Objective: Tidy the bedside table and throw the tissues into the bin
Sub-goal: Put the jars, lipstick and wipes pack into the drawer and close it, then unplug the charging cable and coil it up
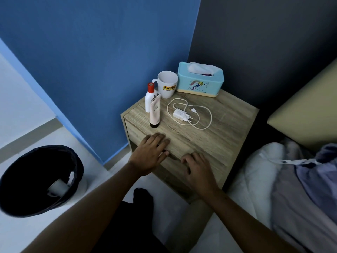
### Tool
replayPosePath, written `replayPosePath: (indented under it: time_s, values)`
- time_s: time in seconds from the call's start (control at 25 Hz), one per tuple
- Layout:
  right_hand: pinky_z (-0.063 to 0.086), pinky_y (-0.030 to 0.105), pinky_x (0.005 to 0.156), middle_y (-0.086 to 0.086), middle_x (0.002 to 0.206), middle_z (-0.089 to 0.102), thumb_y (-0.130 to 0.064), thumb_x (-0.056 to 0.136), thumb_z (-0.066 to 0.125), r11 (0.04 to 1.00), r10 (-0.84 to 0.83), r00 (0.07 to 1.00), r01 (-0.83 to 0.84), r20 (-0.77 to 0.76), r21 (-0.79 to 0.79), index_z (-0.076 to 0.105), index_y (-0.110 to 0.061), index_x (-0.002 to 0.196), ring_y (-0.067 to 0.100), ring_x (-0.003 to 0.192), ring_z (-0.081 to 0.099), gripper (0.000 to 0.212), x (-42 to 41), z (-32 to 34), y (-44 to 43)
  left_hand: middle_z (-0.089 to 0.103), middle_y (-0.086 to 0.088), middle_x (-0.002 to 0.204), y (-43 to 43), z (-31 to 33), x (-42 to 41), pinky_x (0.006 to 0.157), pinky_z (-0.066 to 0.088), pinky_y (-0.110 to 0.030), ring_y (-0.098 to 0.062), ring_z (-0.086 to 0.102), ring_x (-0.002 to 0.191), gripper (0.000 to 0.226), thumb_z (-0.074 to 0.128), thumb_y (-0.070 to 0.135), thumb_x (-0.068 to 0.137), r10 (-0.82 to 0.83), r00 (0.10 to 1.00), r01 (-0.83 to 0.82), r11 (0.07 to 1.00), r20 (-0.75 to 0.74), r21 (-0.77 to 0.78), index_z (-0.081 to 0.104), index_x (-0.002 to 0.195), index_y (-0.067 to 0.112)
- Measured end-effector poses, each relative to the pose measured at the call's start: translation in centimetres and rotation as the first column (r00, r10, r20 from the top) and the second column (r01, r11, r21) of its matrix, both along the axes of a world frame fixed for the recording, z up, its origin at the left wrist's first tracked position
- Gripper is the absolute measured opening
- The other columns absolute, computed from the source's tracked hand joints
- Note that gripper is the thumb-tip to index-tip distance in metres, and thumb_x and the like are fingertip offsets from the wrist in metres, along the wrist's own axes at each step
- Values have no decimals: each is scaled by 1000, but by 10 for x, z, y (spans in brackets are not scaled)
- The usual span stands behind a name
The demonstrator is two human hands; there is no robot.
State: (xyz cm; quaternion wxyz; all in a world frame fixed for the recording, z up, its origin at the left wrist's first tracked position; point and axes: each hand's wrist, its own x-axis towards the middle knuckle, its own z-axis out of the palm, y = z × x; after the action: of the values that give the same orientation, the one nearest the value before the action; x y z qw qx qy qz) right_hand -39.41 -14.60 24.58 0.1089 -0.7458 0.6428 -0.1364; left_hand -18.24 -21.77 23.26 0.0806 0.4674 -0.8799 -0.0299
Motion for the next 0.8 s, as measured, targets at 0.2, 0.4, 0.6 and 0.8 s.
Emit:
replayPosePath:
  time_s: [0.2,0.4,0.6,0.8]
  values:
    - [41,34,80,-4,98,54,-7,73,63,1000,0,1000,0,5,-28,54,-28,96,20,96,51,32,0,-3,0,40,-9,151,0,0,0,116,29,-46,-25,33,141,54,22,51,101,0,1000,0,1000,0,-8,33,146,22]
    - [50,32,77,-7,95,57,-20,80,65,997,-45,957,25,286,74,59,-28,96,13,89,56,19,-6,10,-9,41,-9,150,0,0,0,115,30,-46,-24,34,141,54,23,52,101,-1,1000,1,1000,-5,-22,33,145,23]
    - [52,31,78,1,101,61,-15,86,63,984,-131,930,164,342,-70,67,-20,101,17,91,59,16,-24,30,-73,43,-9,147,0,0,-2,113,32,-47,-25,37,139,53,26,52,101,3,1000,-4,1000,-29,-26,36,144,22]
    - [52,36,87,10,109,61,-15,85,68,989,-149,985,150,90,-2,71,-18,109,25,103,57,24,-40,33,-124,47,-8,142,-2,8,-7,109,37,-47,-24,41,134,55,24,54,100,11,999,-12,1000,-52,-11,41,141,21]
